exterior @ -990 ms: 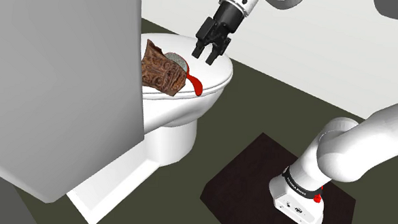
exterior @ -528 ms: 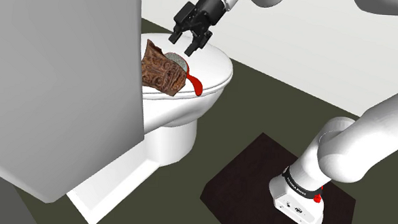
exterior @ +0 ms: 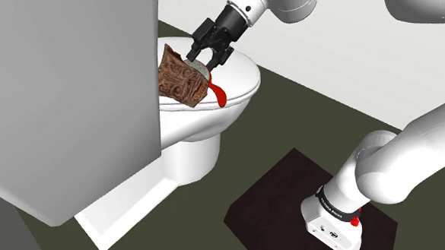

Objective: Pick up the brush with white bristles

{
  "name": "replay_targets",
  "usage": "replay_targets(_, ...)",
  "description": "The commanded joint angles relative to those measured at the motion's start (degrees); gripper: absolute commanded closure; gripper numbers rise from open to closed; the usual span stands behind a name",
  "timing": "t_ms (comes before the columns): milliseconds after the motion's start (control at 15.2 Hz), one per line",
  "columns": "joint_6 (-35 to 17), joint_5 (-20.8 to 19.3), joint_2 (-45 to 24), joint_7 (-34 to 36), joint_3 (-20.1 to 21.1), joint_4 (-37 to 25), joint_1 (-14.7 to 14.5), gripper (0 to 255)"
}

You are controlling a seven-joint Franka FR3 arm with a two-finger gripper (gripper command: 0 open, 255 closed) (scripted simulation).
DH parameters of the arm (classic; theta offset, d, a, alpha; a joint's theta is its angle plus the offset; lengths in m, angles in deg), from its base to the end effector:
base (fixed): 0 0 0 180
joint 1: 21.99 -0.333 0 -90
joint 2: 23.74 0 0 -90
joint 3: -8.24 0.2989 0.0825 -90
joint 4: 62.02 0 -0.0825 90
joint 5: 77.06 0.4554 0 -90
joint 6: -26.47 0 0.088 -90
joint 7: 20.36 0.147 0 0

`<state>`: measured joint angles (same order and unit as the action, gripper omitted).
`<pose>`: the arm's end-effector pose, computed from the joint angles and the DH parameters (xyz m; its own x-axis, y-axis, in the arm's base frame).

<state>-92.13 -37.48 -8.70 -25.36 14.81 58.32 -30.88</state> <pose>0.5516 0.2127 0.4962 0.9828 0.0279 0.1827 0.1302 -0.8060 -0.5774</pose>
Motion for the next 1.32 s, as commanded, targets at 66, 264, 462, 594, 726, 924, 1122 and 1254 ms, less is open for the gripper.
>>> replay_targets(66, -0.26, 0.09, -0.09, -0.18, 0.01, 0.18, -0.02, 255)
replay_targets(264, -0.27, 0.08, -0.10, -0.13, 0.05, 0.16, -0.04, 255)
replay_targets(462, -0.29, 0.09, -0.10, -0.14, 0.05, 0.19, -0.04, 255)
replay_targets(594, -0.28, 0.11, -0.06, -0.20, 0.01, 0.25, -0.02, 255)
replay_targets(726, 0.93, -0.36, 0.07, 0.66, -0.07, -1.05, 0.09, 255)
replay_targets(924, 2.76, -1.02, 0.17, 1.93, -0.19, -3.09, 0.25, 255)
replay_targets(1122, 4.60, -1.62, 0.17, 3.18, -0.31, -5.23, 0.39, 255)
replay_targets(1254, 5.83, -2.00, 0.11, 4.00, -0.40, -6.73, 0.47, 255)
